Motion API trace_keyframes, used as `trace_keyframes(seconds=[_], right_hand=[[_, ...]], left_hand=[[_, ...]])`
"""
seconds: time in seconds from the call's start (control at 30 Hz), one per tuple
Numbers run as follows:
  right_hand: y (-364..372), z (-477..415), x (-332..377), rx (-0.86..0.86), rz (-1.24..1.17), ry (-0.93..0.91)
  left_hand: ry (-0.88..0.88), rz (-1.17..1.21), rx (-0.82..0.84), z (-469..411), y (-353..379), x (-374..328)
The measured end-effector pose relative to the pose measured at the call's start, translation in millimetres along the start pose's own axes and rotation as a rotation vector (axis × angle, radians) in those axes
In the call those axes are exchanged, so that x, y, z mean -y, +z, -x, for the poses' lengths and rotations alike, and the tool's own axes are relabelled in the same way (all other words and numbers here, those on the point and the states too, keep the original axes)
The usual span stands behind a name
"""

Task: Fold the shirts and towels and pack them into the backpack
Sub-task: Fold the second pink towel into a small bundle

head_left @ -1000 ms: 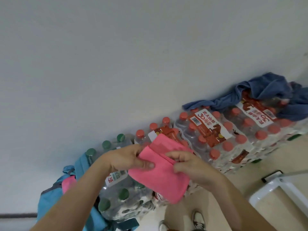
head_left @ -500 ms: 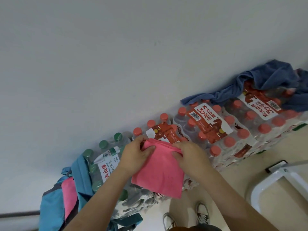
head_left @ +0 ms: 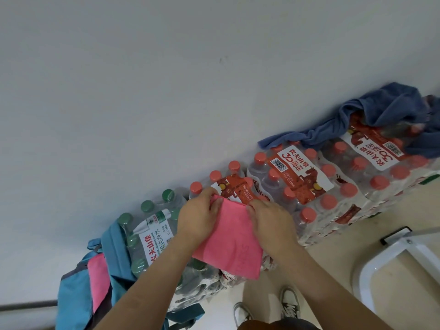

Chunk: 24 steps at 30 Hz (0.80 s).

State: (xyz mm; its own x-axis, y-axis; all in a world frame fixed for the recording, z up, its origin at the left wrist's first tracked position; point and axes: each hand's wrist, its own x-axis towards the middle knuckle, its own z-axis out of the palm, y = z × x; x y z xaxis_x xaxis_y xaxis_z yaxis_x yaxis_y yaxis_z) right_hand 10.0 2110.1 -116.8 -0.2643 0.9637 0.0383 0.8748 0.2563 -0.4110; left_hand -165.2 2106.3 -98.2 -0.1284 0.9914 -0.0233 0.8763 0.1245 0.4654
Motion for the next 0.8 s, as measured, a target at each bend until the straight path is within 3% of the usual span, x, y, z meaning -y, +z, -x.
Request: trace_keyframes(seconds=[0.53, 0.67, 0.8], right_hand=[[6.3, -0.1, -5.4, -0.070, -0.090, 0.036], [5.7, 1.4, -2.6, -0.132, -0.062, -0.016], [2.9, 0.4, -4.6, -0.099, 0.070, -0.109]], left_hand=[[0.162, -0.143, -0.073, -0.1, 7.3, 9.8], [0.316, -0.087, 0.054, -4.4, 0.2, 13.9], [0.264, -0.076, 0.093, -10.0, -5.0, 13.0]])
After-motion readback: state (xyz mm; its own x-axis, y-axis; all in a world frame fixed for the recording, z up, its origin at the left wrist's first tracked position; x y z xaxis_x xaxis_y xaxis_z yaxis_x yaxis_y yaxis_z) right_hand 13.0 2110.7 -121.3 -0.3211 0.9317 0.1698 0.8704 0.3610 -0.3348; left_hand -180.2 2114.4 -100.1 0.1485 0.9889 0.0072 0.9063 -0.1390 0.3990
